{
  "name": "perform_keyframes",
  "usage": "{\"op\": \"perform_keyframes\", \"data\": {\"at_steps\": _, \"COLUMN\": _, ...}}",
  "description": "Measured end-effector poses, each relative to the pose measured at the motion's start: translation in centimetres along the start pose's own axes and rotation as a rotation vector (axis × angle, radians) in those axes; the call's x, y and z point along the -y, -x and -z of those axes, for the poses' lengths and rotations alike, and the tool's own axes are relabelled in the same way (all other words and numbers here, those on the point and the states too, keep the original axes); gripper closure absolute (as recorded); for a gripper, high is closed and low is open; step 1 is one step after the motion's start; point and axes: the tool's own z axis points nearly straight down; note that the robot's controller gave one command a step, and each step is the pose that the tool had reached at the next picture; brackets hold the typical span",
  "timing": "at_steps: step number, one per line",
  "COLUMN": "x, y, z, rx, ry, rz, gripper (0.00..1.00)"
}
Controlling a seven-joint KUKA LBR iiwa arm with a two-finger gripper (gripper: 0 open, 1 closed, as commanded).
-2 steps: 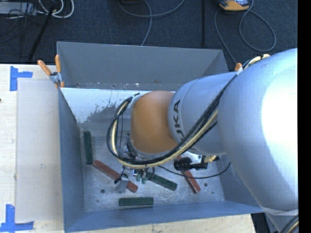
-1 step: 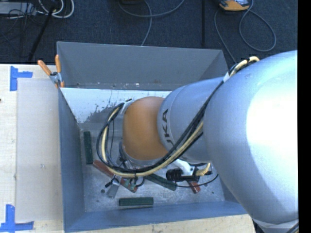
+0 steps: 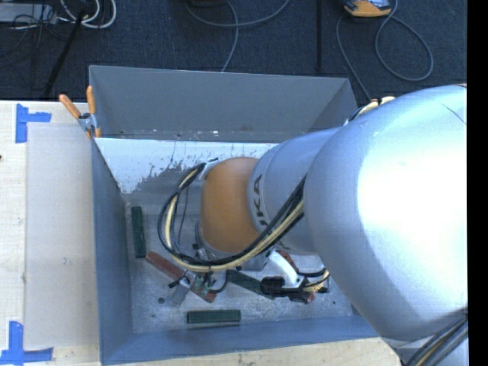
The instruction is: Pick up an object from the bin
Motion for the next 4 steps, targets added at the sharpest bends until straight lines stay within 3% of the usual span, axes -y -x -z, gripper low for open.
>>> {"op": "perform_keyframes", "data": {"at_steps": 1, "x": 0.0, "y": 0.0, "z": -0.1, "rx": 0.001, "ry": 0.002, "rz": -0.001, "gripper": 0.0}}
{"op": "perform_keyframes", "data": {"at_steps": 2, "x": 0.0, "y": 0.0, "z": 0.0, "rx": 0.002, "ry": 0.004, "rz": -0.004, "gripper": 1.0}}
{"op": "perform_keyframes", "data": {"at_steps": 3, "x": 0.1, "y": 0.0, "z": 1.4, "rx": 0.003, "ry": 0.004, "rz": -0.005, "gripper": 1.0}}
{"op": "perform_keyframes", "data": {"at_steps": 4, "x": 0.1, "y": 0.1, "z": 5.0, "rx": 0.004, "ry": 0.006, "rz": -0.004, "gripper": 1.0}}
